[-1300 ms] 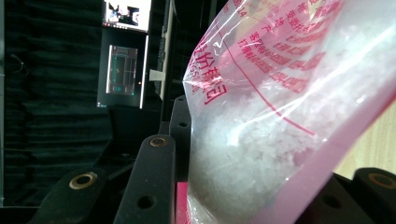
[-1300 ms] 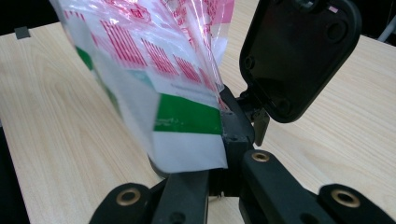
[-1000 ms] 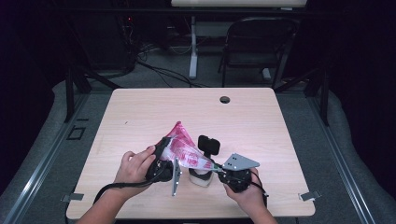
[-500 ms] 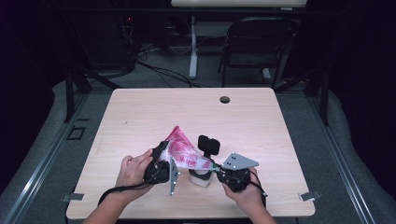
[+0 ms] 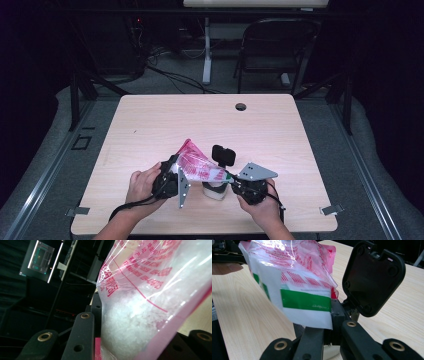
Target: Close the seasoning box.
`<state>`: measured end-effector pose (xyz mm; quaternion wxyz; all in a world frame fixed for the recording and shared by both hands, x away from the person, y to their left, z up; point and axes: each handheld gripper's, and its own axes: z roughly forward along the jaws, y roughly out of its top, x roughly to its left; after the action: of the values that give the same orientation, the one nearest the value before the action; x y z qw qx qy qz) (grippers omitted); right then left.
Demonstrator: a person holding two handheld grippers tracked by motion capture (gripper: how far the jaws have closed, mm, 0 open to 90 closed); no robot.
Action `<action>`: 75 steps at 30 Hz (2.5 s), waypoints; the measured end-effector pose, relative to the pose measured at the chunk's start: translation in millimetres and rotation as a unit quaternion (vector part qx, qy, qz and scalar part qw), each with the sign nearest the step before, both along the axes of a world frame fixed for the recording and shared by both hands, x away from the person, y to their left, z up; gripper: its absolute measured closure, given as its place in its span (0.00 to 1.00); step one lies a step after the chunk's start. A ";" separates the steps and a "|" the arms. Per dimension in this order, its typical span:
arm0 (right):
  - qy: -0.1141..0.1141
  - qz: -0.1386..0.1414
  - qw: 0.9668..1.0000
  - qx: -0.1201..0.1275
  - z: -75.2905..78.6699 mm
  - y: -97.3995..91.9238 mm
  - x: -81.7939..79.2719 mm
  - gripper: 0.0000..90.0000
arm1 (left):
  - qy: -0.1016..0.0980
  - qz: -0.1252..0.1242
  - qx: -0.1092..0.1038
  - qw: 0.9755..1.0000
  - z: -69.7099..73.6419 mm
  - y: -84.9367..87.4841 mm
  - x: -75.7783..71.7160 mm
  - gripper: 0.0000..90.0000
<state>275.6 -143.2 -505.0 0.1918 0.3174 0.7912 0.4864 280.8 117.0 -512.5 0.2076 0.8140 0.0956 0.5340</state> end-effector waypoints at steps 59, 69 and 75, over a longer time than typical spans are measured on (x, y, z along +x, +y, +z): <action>-0.027 0.016 0.999 0.017 10.9 14.7 -1.5 1.00 | 0.180 -0.007 -0.143 0.973 -31.2 14.5 8.8 0.80; -0.027 0.022 0.999 0.012 10.2 17.9 -1.6 1.00 | 0.218 -0.006 -0.169 0.961 -38.7 15.0 12.9 0.80; -0.026 0.022 0.999 0.016 9.5 19.0 -1.2 1.00 | 0.226 -0.008 -0.168 0.959 -41.3 14.0 14.0 0.80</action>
<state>274.4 -124.2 -495.5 0.1963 0.2902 0.7849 0.5110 294.9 131.1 -553.8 0.3188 0.8676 0.2220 0.3104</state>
